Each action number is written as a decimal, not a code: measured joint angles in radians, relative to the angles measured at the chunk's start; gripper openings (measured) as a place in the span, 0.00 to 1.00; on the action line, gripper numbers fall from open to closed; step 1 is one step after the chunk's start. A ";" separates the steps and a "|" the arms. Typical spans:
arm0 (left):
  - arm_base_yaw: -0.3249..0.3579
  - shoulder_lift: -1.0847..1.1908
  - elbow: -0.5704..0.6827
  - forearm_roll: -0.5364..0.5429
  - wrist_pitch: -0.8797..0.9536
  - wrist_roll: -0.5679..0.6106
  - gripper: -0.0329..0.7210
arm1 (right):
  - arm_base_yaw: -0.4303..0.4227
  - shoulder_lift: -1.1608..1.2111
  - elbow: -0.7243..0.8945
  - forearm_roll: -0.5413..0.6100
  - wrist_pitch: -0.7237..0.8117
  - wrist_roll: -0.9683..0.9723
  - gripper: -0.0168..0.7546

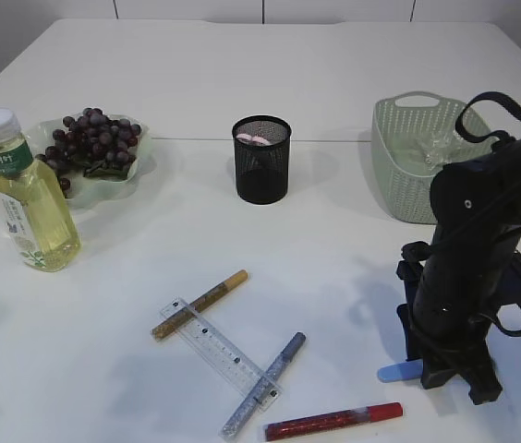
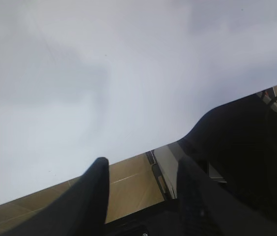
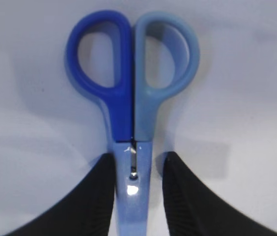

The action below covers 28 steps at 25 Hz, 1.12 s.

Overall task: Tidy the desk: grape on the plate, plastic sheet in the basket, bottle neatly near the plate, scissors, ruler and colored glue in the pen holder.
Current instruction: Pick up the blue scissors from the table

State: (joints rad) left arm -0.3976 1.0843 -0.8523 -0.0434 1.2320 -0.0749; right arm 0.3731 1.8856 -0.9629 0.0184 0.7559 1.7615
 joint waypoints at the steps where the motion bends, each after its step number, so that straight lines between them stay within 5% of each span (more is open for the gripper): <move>1: 0.000 0.000 0.000 0.000 0.000 0.000 0.48 | 0.000 0.000 0.000 -0.002 0.000 0.000 0.38; 28: 0.000 0.000 0.000 0.000 -0.009 0.000 0.45 | 0.000 0.000 0.000 -0.122 0.017 0.044 0.38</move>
State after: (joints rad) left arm -0.3976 1.0843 -0.8523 -0.0434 1.2227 -0.0749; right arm 0.3731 1.8856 -0.9629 -0.1038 0.7728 1.8059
